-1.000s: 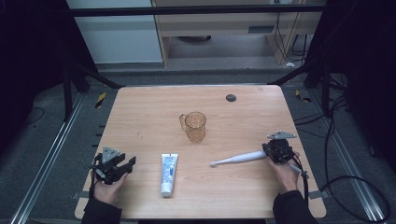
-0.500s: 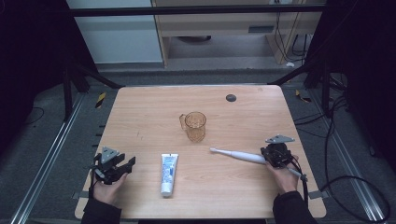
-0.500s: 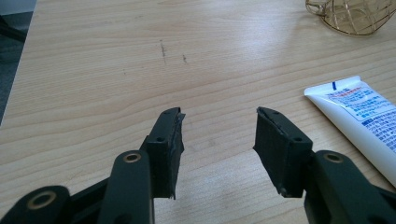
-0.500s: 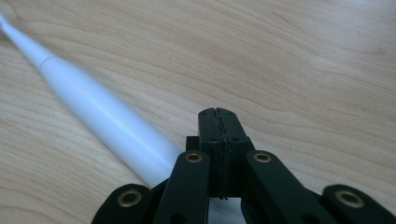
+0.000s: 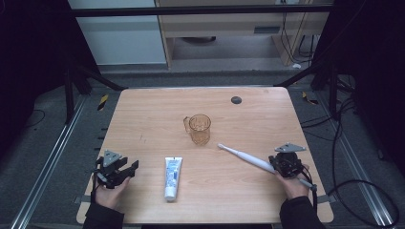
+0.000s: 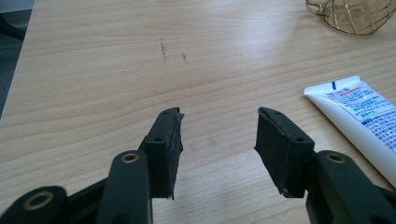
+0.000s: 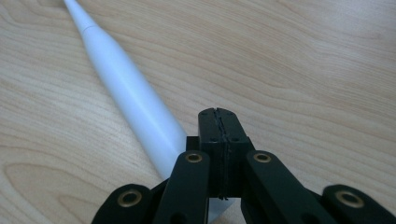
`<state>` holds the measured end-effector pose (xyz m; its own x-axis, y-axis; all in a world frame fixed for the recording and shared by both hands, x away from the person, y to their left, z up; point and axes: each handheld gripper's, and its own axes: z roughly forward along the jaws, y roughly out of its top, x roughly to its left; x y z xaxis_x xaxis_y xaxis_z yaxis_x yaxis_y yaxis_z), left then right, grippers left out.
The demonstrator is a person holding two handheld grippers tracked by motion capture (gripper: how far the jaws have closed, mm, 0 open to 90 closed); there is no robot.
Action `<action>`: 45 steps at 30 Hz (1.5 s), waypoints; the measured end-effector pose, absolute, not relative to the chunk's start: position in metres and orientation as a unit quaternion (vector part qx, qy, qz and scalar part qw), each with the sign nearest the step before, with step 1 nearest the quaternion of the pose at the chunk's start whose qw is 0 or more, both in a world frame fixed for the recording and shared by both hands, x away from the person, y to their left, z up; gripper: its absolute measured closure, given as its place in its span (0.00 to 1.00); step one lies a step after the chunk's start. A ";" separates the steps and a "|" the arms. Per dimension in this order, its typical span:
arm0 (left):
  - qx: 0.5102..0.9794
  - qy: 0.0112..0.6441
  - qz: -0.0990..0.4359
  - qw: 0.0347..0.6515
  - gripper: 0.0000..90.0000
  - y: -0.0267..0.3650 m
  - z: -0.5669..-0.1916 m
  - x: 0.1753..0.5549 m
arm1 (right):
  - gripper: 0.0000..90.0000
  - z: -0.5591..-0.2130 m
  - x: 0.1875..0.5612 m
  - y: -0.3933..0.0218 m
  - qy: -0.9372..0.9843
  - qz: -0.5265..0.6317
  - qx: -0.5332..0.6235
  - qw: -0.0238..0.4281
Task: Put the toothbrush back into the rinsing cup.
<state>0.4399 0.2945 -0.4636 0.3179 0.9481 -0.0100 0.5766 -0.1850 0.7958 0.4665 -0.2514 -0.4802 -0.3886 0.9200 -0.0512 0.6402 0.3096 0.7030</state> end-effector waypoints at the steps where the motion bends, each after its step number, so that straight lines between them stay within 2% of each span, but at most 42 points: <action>1: 0.726 0.525 0.256 0.363 0.55 0.294 -0.464 0.440 | 1.00 -0.481 0.464 -0.252 0.777 0.304 0.500 0.232; 23: 0.726 0.525 0.256 0.363 0.55 0.294 -0.463 0.440 | 1.00 -0.480 0.439 -0.250 0.785 0.309 0.489 0.222; 45: 0.726 0.525 0.254 0.364 0.55 0.294 -0.464 0.440 | 0.99 -0.477 0.433 -0.247 0.784 0.312 0.488 0.222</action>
